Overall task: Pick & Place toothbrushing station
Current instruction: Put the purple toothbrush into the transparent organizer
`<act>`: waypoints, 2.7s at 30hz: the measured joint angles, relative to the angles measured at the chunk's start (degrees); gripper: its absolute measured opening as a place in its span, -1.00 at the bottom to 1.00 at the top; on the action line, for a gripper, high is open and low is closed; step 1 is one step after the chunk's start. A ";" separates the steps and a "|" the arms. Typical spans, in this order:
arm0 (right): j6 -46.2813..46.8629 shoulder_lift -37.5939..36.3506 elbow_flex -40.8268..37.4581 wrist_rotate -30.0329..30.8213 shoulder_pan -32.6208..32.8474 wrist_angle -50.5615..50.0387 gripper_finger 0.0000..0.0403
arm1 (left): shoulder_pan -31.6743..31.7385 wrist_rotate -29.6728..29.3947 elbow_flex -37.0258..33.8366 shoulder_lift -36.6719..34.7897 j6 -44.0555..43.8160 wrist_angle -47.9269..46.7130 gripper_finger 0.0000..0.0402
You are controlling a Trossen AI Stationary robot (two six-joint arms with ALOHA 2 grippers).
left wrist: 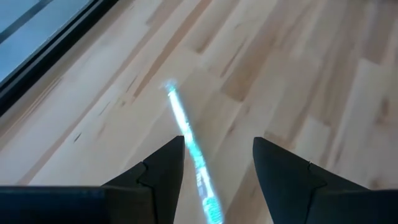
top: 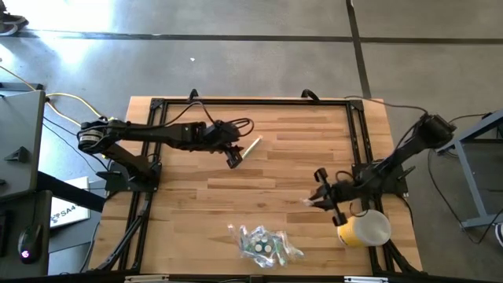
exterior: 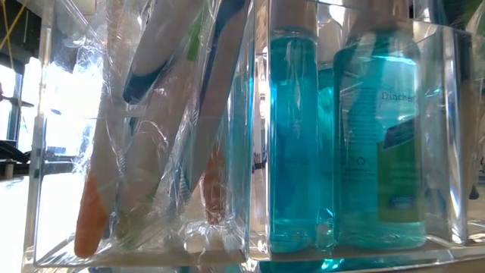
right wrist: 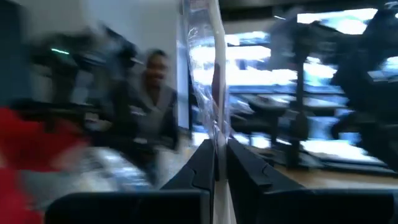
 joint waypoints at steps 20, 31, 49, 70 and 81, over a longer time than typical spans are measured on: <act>4.78 29.81 7.67 -37.90 -12.20 20.83 -0.93 | -13.42 -0.02 0.02 -0.02 11.86 25.86 -0.08; 5.17 32.23 9.75 -40.37 -16.11 20.84 -0.92 | -19.86 0.17 0.09 3.77 29.41 39.69 -0.08; 4.80 32.23 9.75 -39.64 -18.40 20.88 -0.92 | -23.32 10.34 0.09 7.15 36.54 45.60 -0.08; 5.10 31.25 9.97 -34.43 -20.20 20.74 -0.92 | -24.61 12.41 0.07 11.28 27.48 51.74 -0.08; 5.06 30.63 9.99 -32.14 -20.22 19.91 -0.92 | -24.46 13.06 0.07 11.28 27.62 55.18 -0.08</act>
